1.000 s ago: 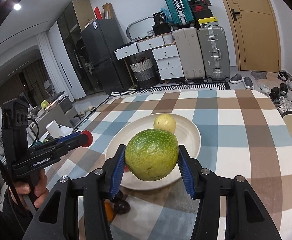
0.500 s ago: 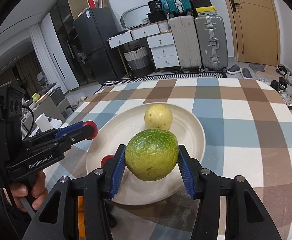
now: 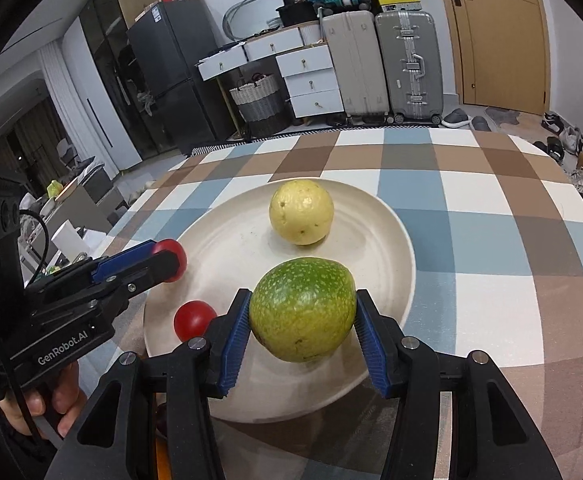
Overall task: Organize fruits
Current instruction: 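Lower the tomato and citrus onto the plate and open both grippers, then withdraw both grippers from the plate toward the remaining fruits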
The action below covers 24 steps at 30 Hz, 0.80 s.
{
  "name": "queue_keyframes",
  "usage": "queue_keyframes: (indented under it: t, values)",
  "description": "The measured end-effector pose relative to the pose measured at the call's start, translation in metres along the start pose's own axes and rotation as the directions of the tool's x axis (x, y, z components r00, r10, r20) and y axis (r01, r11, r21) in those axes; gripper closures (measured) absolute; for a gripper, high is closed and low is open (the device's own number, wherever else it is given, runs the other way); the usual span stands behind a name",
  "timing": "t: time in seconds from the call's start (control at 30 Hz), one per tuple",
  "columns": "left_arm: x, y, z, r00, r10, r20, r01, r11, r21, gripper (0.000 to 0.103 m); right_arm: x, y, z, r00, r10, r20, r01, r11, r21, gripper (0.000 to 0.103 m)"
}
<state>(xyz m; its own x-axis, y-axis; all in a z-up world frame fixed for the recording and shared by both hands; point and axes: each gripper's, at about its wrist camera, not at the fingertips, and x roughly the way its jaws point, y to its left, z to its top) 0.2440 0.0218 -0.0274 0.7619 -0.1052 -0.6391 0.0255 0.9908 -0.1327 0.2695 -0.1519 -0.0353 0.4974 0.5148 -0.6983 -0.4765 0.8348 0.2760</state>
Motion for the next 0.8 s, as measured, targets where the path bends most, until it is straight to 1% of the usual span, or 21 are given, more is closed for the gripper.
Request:
queue_keyframes:
  t: [0.03,0.07,0.13,0.23,0.33,0.4,0.43,0.47,0.5,0.57,0.6,0.67,0.7,0.73,0.77,0.8]
  values:
    - [0.0,0.0,0.0,1.0,-0.002,-0.002,0.002,1.0,0.0,0.076,-0.002,0.001,0.0,1.0,-0.003,0.01,0.003,1.0,-0.003,0.05]
    - [0.0,0.0,0.0,1.0,-0.005,-0.001,0.005,1.0,-0.001,0.076,-0.007,0.001,0.0,0.999,-0.008,0.034,0.008,1.0,-0.006,0.046]
    - [-0.001,-0.001,0.0,1.0,-0.006,0.004,0.006,1.0,0.004,0.076,-0.013,0.0,0.0,0.998,-0.02,0.054,0.02,1.0,0.002,0.039]
    - [-0.002,-0.001,0.0,1.0,-0.006,0.006,0.006,1.0,0.005,0.076,-0.018,-0.006,-0.001,0.998,-0.009,0.062,0.007,1.0,0.029,0.036]
    - [-0.002,0.0,0.001,1.0,-0.013,0.007,0.014,1.0,-0.011,0.076,-0.018,-0.007,-0.004,0.998,0.01,0.061,-0.012,1.0,0.029,0.033]
    - [-0.003,0.002,0.001,1.0,-0.011,0.0,0.011,1.0,-0.014,0.066,-0.018,-0.002,-0.005,0.998,0.013,0.064,-0.014,1.0,0.009,0.031]
    - [-0.004,0.003,0.001,1.0,-0.002,-0.003,0.002,1.0,-0.015,0.052,-0.019,-0.001,-0.006,0.998,0.016,0.066,-0.016,1.0,0.004,0.03]
    - [-0.006,0.006,0.001,1.0,0.014,-0.002,-0.014,1.0,-0.018,0.039,-0.02,0.0,-0.006,0.998,0.027,0.065,-0.027,1.0,-0.004,0.026]
    - [-0.009,0.008,0.002,1.0,0.02,0.006,-0.02,1.0,-0.024,0.035,-0.021,0.001,-0.007,0.997,0.035,0.065,-0.034,0.999,-0.009,0.025]
    - [-0.019,0.014,0.002,0.999,0.013,0.029,-0.012,0.999,-0.044,0.019,-0.023,0.002,-0.008,0.997,0.043,0.07,-0.042,0.999,-0.016,0.024]
    - [-0.025,0.017,0.002,0.999,0.014,0.039,-0.012,0.998,-0.059,0.016,-0.025,0.003,-0.009,0.996,0.041,0.076,-0.039,0.999,-0.024,0.023]
    - [-0.036,0.023,0.001,0.998,0.011,0.054,-0.007,0.997,-0.079,0.007,-0.028,0.004,-0.011,0.996,0.036,0.08,-0.033,0.999,-0.034,0.016]
    - [-0.04,0.025,0.0,0.998,0.011,0.061,-0.006,0.997,-0.082,0.003,-0.031,0.004,-0.013,0.996,0.043,0.082,-0.04,0.999,-0.034,0.015]
    - [-0.045,0.026,-0.001,0.997,0.017,0.072,-0.011,0.996,-0.083,0.001,-0.033,0.004,-0.015,0.995,0.051,0.084,-0.049,0.998,-0.034,0.012]
    - [-0.051,0.027,-0.003,0.996,0.028,0.081,-0.021,0.996,-0.082,0.001,-0.035,0.004,-0.016,0.995,0.051,0.086,-0.048,0.998,-0.036,0.008]
    - [-0.057,0.029,-0.006,0.996,0.037,0.086,-0.03,0.996,-0.083,0.001,-0.037,0.004,-0.018,0.995,0.046,0.088,-0.043,0.998,-0.039,0.005]
